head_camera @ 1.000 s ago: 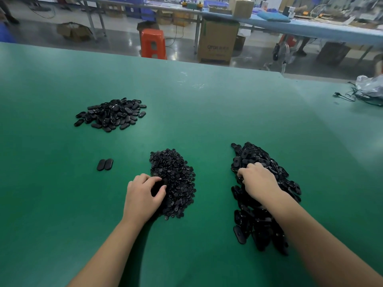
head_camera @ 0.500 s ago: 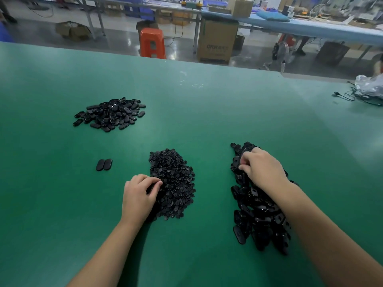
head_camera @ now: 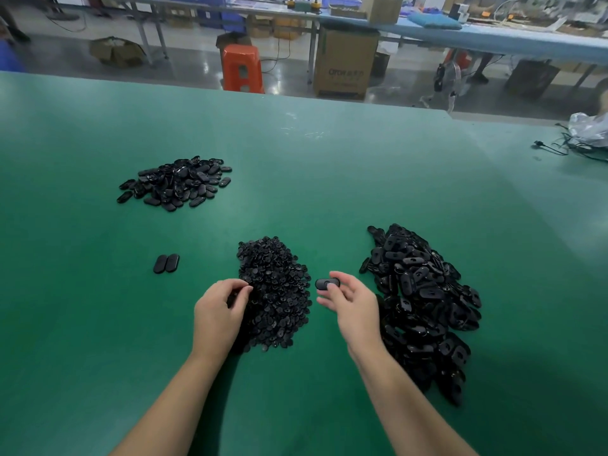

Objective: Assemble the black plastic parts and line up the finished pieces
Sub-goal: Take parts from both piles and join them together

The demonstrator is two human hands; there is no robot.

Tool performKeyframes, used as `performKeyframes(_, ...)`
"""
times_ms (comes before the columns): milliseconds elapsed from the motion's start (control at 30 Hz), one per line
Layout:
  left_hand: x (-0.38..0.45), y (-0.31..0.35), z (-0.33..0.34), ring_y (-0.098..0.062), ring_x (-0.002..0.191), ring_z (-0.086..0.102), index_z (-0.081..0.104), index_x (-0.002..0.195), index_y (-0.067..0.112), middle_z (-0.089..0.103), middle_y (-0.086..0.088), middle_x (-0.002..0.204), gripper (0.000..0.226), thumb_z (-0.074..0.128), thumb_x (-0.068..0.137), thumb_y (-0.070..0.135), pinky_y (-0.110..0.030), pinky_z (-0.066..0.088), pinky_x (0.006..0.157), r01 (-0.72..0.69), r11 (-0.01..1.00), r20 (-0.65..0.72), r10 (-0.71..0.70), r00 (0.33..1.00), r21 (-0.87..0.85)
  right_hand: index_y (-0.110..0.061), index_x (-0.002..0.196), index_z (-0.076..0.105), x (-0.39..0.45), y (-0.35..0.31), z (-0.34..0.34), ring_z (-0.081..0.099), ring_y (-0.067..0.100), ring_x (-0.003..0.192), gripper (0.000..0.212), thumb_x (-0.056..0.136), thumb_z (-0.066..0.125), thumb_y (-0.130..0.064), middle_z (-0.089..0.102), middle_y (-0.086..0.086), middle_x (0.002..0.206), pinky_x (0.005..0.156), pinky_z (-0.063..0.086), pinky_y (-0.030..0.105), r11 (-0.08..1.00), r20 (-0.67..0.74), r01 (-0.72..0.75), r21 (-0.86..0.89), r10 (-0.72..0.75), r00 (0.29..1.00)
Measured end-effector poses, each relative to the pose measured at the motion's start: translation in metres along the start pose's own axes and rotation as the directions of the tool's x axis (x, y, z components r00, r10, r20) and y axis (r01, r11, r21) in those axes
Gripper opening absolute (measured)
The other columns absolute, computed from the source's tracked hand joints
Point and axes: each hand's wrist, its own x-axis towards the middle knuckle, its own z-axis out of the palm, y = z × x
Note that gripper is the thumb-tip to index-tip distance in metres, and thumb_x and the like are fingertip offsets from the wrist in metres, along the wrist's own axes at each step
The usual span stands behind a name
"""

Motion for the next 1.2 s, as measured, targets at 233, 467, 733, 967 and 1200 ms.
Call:
performKeyframes(233, -0.002, 0.000, -0.001, 0.000, 0.075, 0.062, 0.067, 0.090, 0.027, 0.066, 0.019, 0.078, 0.009, 0.070, 0.093, 0.019, -0.023, 0.046, 0.065, 0.057, 0.997, -0.041, -0.059, 0.997, -0.043, -0.022, 0.107, 0.054, -0.012, 0.026, 0.005, 0.076, 0.010, 0.085, 0.007, 0.105, 0.053, -0.015, 0.077, -0.015, 0.094, 0.080, 0.060, 0.031, 0.997, -0.157, 0.070, -0.010, -0.071, 0.985)
performKeyframes(467, 0.000, 0.000, 0.000, -0.013, 0.082, 0.060, 0.073, 0.098, 0.013, 0.065, 0.008, 0.089, 0.008, 0.070, 0.092, 0.010, -0.031, 0.049, 0.076, 0.004, 1.000, -0.076, -0.002, 0.997, 0.026, -0.024, 0.109, 0.056, -0.013, 0.035, 0.002, 0.075, 0.017, 0.082, 0.010, 0.105, 0.052, -0.015, 0.077, -0.006, 0.093, 0.077, 0.061, 0.032, 0.991, -0.106, 0.118, -0.055, -0.124, 0.987)
performKeyframes(733, -0.002, -0.002, 0.000, 0.001, 0.084, 0.056, 0.078, 0.100, 0.017, 0.058, 0.009, 0.089, 0.015, 0.075, 0.088, 0.008, -0.004, 0.038, 0.073, -0.014, 1.000, -0.064, 0.014, 0.998, -0.007, -0.025, 0.102, 0.070, -0.011, 0.040, -0.002, 0.072, 0.017, 0.080, 0.016, 0.102, 0.058, -0.014, 0.076, -0.003, 0.091, 0.073, 0.061, 0.031, 0.986, -0.045, 0.139, -0.091, -0.144, 0.989)
performKeyframes(967, -0.003, -0.001, 0.001, -0.016, 0.081, 0.060, 0.078, 0.106, 0.012, 0.062, 0.007, 0.090, 0.019, 0.070, 0.091, 0.002, -0.035, 0.052, 0.075, -0.037, 0.999, -0.064, 0.039, 0.997, 0.034, -0.029, 0.092, 0.070, -0.011, 0.043, -0.002, 0.062, 0.009, 0.075, 0.009, 0.094, 0.072, -0.020, 0.067, -0.003, 0.088, 0.073, 0.058, 0.034, 0.970, -0.090, 0.169, -0.174, -0.186, 0.978)
performKeyframes(1200, -0.004, 0.002, 0.000, -0.020, 0.076, 0.057, 0.077, 0.111, 0.009, 0.061, 0.004, 0.091, 0.024, 0.068, 0.091, 0.001, -0.041, 0.052, 0.069, -0.060, 0.997, -0.048, 0.062, 0.997, 0.043, -0.030, 0.113, 0.053, -0.012, 0.040, 0.001, 0.072, 0.013, 0.081, 0.027, 0.098, 0.065, -0.011, 0.067, -0.002, 0.090, 0.081, 0.061, 0.034, 0.973, -0.060, 0.178, -0.146, -0.189, 0.980)
